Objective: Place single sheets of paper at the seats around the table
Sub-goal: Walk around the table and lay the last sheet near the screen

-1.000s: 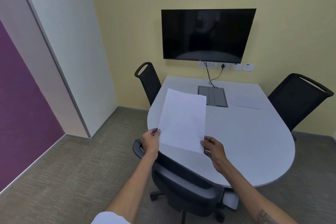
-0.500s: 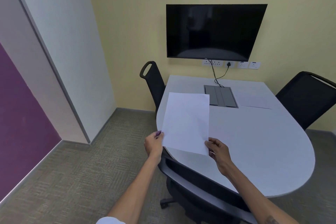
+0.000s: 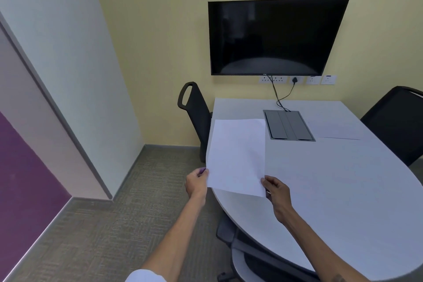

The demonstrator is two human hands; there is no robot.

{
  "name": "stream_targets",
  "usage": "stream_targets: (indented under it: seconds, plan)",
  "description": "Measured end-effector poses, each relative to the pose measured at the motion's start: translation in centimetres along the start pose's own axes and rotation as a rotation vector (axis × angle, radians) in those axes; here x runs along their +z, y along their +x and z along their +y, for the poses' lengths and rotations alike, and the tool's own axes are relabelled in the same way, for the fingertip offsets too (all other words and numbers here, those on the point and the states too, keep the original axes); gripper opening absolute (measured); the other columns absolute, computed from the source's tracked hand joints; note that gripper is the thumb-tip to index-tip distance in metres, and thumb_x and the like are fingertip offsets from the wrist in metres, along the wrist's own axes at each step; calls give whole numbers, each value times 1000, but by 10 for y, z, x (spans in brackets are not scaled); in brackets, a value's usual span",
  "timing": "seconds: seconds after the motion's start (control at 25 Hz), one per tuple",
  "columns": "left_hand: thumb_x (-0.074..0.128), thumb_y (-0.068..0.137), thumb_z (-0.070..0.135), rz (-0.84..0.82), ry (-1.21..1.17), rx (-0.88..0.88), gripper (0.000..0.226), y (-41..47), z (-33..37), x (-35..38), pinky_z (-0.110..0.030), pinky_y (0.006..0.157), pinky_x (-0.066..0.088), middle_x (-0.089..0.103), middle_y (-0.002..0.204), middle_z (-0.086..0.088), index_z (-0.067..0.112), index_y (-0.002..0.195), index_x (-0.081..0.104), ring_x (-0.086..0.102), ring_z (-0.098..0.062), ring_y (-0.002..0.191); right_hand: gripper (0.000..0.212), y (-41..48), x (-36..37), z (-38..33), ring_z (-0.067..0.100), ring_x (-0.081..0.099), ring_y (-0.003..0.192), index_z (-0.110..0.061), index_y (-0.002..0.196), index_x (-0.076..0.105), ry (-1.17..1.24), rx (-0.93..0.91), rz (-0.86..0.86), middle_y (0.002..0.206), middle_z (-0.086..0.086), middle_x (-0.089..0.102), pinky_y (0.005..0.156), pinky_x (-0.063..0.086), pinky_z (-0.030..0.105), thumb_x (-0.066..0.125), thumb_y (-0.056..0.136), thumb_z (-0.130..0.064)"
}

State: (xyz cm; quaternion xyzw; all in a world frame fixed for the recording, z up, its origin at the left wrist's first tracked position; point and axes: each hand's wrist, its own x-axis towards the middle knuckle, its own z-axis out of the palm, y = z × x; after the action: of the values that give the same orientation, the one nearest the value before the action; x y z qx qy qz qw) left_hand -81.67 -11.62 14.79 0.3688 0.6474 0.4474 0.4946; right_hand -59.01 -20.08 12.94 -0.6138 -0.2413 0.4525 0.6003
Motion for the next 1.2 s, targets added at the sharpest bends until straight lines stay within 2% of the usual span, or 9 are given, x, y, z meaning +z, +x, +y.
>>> stream_targets:
  seconds: [0.12, 0.36, 0.48, 0.6, 0.84, 1.08, 1.2]
  plan:
    - [72, 83, 24, 1, 21, -20, 4, 28, 8, 2, -51, 75, 62, 75, 85, -2, 26, 86, 74, 73, -29, 85, 14, 16, 18, -1, 25, 67, 92, -9, 100, 72, 21, 11, 25, 106, 10, 73, 86, 54, 38, 70, 87, -11]
    - [70, 84, 22, -21, 73, -71, 18, 98, 14, 12, -40, 79, 61, 75, 89, -1, 15, 99, 77, 71, -23, 87, 14, 65, 60, 6, 25, 66, 91, -9, 100, 72, 29, 42, 88, 105, 11, 74, 94, 52, 45, 71, 86, -10]
    - [69, 86, 19, -21, 95, -60, 17, 135, 27, 20, -34, 77, 59, 75, 93, -2, 14, 100, 76, 69, -23, 88, 14, 88, 83, 7, 25, 66, 91, -8, 100, 73, 36, 53, 115, 103, 10, 74, 93, 52, 44, 71, 86, -10]
    - [69, 87, 16, -101, 140, -36, 17, 204, 41, 32, -28, 72, 53, 75, 94, -5, 11, 102, 76, 68, -22, 88, 18, 132, 120, 15, 25, 65, 91, -6, 104, 72, 60, 66, 212, 104, 11, 74, 88, 52, 40, 71, 86, -11]
    - [69, 88, 10, -237, 181, 42, 19, 296, 79, 40, -28, 78, 55, 74, 97, -8, 6, 106, 74, 65, -19, 87, 19, 169, 183, 13, 23, 65, 91, -6, 106, 70, 135, 77, 319, 107, 11, 73, 82, 52, 32, 70, 87, -10]
    - [70, 87, 10, -328, 261, 101, 21, 377, 96, 56, -32, 82, 58, 74, 99, -7, 8, 108, 74, 65, -17, 87, 16, 207, 236, 18, 24, 66, 91, -5, 103, 71, 158, 76, 398, 107, 13, 73, 92, 51, 40, 68, 87, -8]
    - [70, 88, 11, -374, 310, 113, 21, 418, 100, 83, -31, 82, 58, 74, 99, -6, 8, 109, 74, 65, -17, 86, 16, 242, 250, 17, 24, 67, 90, -5, 103, 71, 180, 68, 470, 104, 12, 74, 92, 52, 40, 67, 87, -8]
